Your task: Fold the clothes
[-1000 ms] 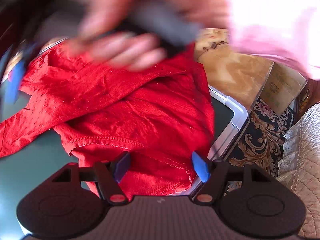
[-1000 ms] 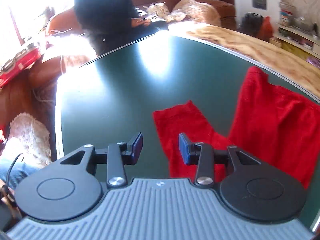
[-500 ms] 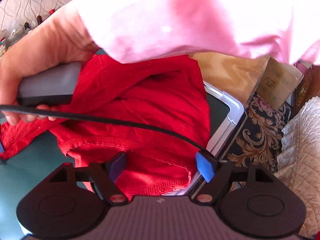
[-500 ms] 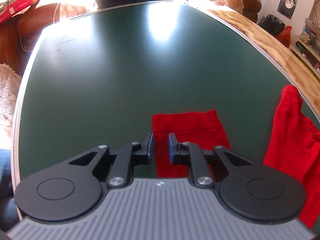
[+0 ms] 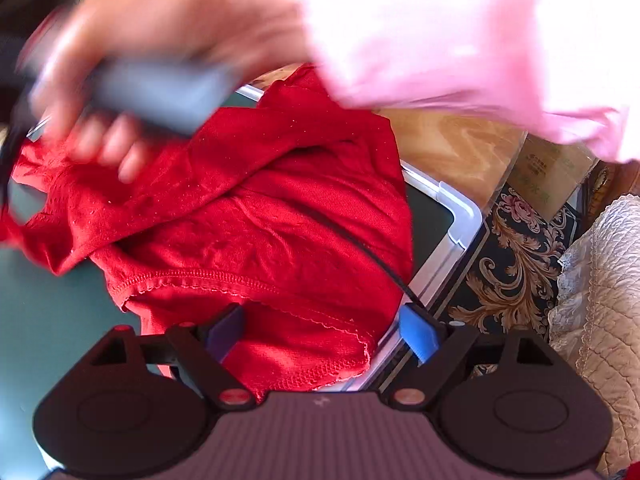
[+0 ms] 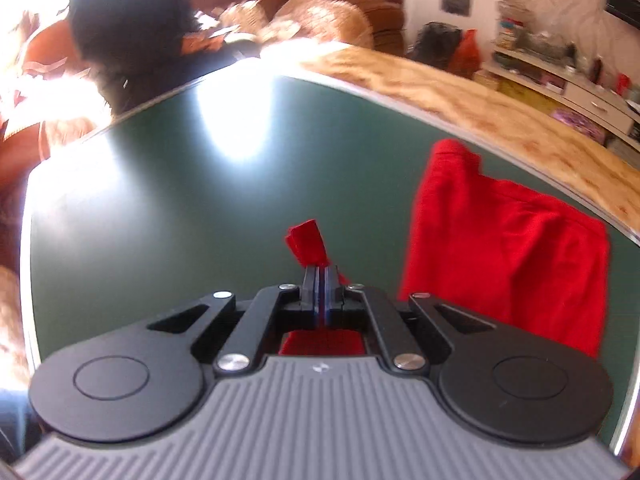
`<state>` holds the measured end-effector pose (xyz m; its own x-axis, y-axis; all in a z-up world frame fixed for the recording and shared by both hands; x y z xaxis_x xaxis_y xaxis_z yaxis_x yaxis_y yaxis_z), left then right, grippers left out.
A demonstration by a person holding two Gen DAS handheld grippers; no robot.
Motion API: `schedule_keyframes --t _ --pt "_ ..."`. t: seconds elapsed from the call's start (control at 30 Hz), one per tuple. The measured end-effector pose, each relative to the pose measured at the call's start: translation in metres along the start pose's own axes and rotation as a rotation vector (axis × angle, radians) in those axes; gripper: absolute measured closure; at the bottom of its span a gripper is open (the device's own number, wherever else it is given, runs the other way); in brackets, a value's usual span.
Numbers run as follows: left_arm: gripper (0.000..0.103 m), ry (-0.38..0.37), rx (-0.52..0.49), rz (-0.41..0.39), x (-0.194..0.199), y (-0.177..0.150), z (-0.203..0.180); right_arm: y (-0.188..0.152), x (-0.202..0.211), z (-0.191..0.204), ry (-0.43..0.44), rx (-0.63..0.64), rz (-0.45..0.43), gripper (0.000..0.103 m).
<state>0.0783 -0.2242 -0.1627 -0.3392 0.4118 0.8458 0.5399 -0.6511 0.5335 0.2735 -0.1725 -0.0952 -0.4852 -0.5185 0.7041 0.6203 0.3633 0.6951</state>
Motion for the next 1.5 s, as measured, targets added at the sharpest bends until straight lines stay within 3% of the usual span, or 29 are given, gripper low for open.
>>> schedule_keyframes --t 0.2,0.33,0.43,0.57,0.73,0.9,0.97,1.2,1.33,1.5 --pt "0.014 0.001 0.002 0.003 0.001 0.000 0.001 -0.014 0.126 -0.138 -0.180 -0.327 -0.207 0.099" --pt "0.013 0.002 0.006 0.006 0.002 0.000 0.001 -0.052 0.202 -0.239 -0.308 -0.539 -0.314 0.099" --pt "0.013 0.004 0.007 0.008 0.001 0.000 0.000 -0.095 0.234 -0.307 -0.408 -0.693 -0.352 0.099" --pt "0.012 0.006 0.004 0.013 0.001 0.001 -0.001 -0.150 0.242 -0.371 -0.492 -0.846 -0.370 0.099" --pt "0.011 0.009 -0.003 0.019 0.000 0.001 -0.002 -0.207 0.227 -0.403 -0.444 -1.008 -0.407 0.099" --pt "0.008 0.012 -0.010 0.025 0.000 0.002 -0.003 -0.250 0.228 -0.419 -0.310 -1.159 -0.528 0.098" --pt "0.006 0.013 -0.013 0.028 -0.001 0.002 -0.003 -0.264 0.226 -0.424 -0.293 -1.202 -0.575 0.098" --pt "0.004 0.024 -0.032 0.039 -0.003 0.003 -0.008 -0.245 0.223 -0.422 -0.188 -1.145 -0.653 0.098" --pt "0.004 0.025 -0.038 0.039 -0.003 0.003 -0.008 -0.277 0.203 -0.435 -0.322 -1.221 -0.499 0.098" --pt "0.004 0.022 -0.043 0.038 -0.003 0.002 -0.008 -0.301 0.195 -0.433 -0.396 -1.259 -0.442 0.098"
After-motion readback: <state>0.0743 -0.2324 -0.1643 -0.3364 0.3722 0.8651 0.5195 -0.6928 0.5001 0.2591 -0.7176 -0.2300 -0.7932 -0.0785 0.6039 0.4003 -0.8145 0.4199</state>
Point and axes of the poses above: each gripper's, at about its wrist camera, not at the fingertips, and x roughly against the way its jaws point, z to its left, y to its top, the point moved 2 cm from there along -x, roughly the way its jaws point, and after that the axes turned 4 degrees about -x, right-handed, at the moved point
